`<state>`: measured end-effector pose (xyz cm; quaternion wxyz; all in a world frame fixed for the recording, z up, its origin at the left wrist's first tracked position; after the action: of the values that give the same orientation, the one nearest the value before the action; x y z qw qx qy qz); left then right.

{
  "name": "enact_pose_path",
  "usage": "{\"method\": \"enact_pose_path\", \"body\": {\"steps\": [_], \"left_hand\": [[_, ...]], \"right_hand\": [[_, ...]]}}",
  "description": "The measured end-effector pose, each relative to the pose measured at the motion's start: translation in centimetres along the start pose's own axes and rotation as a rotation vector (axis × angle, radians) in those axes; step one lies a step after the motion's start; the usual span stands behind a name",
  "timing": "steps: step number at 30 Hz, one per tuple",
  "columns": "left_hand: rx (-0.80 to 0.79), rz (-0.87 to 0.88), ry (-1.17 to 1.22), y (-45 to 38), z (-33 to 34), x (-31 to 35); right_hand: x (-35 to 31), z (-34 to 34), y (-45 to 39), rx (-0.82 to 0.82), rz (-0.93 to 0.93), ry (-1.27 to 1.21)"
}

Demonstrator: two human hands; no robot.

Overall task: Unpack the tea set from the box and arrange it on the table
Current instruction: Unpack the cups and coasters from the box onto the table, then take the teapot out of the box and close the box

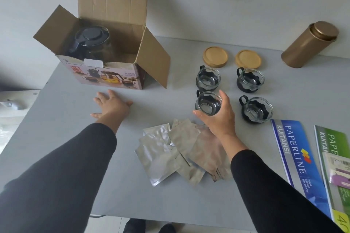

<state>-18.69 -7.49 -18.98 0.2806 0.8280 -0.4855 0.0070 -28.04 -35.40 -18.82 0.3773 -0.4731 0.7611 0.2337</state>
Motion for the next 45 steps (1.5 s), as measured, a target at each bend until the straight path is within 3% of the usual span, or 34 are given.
{"method": "enact_pose_path", "body": {"steps": [4, 7, 10, 13, 18, 22, 26, 30, 37, 45], "left_hand": [[-0.024, 0.045, -0.005, 0.3, -0.5, -0.7], [0.089, 0.128, 0.045, 0.8, -1.8, -1.9], [0.309, 0.125, 0.234, 2.4, -4.6, -2.7], [0.518, 0.237, 0.294, 2.9, -8.5, -2.6], [0.633, 0.494, 0.339, 0.1, -15.2, -1.5], [0.447, 0.572, 0.340, -3.5, -18.3, -0.2], [0.180, 0.552, 0.122, -6.3, -18.5, 0.7], [0.070, 0.513, 0.057, -7.2, -18.0, 0.8], [0.082, 0.439, -0.018, -8.4, -18.1, 1.1], [0.075, 0.455, 0.118, -8.9, -19.0, 0.9]], "right_hand": [[-1.6, -0.2, 1.1, 0.206, -0.120, -0.005], [-4.2, 0.2, 1.3, 0.280, -0.273, 0.007], [-8.2, 1.6, 0.5, 0.248, -0.387, -0.003], [-13.1, 3.7, -0.8, 0.165, -0.458, -0.020], [-21.2, 8.1, -2.8, 0.025, -0.493, 0.015], [-25.2, 12.0, -4.2, -0.078, -0.437, 0.151], [-26.6, 15.5, -6.3, -0.308, -0.226, 0.251], [-26.5, 17.6, -8.2, -0.393, -0.039, 0.272], [-26.6, 18.2, -8.4, -0.330, -0.037, 0.284], [-28.4, 18.8, -6.7, -0.623, 0.081, 0.384]]}}
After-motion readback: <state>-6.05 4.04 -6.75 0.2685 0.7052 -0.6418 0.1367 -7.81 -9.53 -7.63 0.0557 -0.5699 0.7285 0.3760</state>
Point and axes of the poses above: each hand's wrist, its own y-axis away from the middle knuckle, its own z-axis out of the palm, x = y × z, the point moved 1 cm from there along -y, towards the middle knuckle
